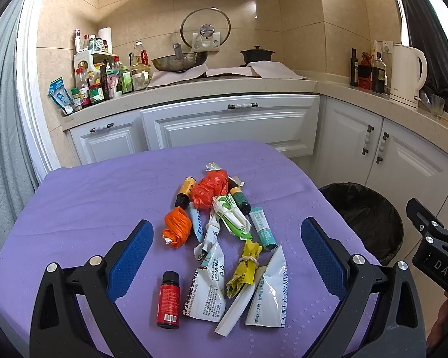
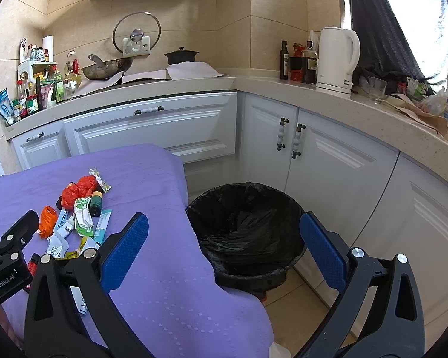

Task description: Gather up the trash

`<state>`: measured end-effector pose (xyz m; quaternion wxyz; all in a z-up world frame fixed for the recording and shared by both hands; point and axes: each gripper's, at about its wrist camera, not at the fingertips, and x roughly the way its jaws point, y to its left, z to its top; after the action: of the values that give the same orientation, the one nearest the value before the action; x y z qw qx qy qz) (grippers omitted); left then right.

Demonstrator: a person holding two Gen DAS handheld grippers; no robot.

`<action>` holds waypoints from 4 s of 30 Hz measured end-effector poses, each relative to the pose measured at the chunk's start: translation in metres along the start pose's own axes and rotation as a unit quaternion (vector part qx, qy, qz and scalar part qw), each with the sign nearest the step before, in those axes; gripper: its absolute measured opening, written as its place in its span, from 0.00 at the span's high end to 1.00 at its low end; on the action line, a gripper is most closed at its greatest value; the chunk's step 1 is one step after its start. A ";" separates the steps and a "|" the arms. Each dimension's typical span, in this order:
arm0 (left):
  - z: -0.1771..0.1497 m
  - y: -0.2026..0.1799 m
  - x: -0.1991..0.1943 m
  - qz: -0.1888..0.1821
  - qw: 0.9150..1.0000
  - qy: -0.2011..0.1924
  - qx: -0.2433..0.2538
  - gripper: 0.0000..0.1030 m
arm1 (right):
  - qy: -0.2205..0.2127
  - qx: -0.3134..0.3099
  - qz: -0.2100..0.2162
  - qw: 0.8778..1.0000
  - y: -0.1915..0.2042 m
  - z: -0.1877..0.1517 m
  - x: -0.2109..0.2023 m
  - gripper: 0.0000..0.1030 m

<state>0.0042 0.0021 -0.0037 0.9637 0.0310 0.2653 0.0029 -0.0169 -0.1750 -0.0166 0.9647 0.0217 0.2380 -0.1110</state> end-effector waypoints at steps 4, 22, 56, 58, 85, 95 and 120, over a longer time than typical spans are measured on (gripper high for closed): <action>-0.002 -0.002 0.000 0.001 1.000 -0.001 0.001 0.06 | 0.000 0.000 0.000 1.000 0.000 -0.001 0.000 0.04; -0.005 -0.002 0.003 0.000 1.000 0.003 0.002 0.06 | 0.002 -0.001 0.000 1.000 0.000 -0.003 0.001 0.04; -0.024 0.048 0.025 0.012 0.998 0.057 -0.002 0.06 | 0.041 0.008 0.018 0.999 0.022 -0.027 0.020 0.04; -0.029 0.055 0.026 0.013 0.998 0.063 0.004 0.07 | 0.047 0.007 0.028 0.998 0.031 -0.032 0.021 0.04; -0.066 0.116 0.036 -0.032 0.993 0.109 -0.002 0.33 | 0.132 -0.049 0.136 0.981 0.140 -0.080 0.028 0.47; -0.064 0.114 0.033 -0.036 0.993 0.108 -0.007 0.29 | 0.147 -0.032 0.172 0.974 0.137 -0.082 0.027 0.65; -0.072 0.097 0.030 -0.047 0.992 0.115 -0.005 0.28 | 0.109 -0.051 0.125 0.985 0.116 -0.081 0.013 0.78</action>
<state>-0.0060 0.1039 -0.0742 0.9261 0.0128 0.3751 -0.0371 -0.0163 -0.0569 -0.0954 0.9391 0.0137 0.3425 0.0256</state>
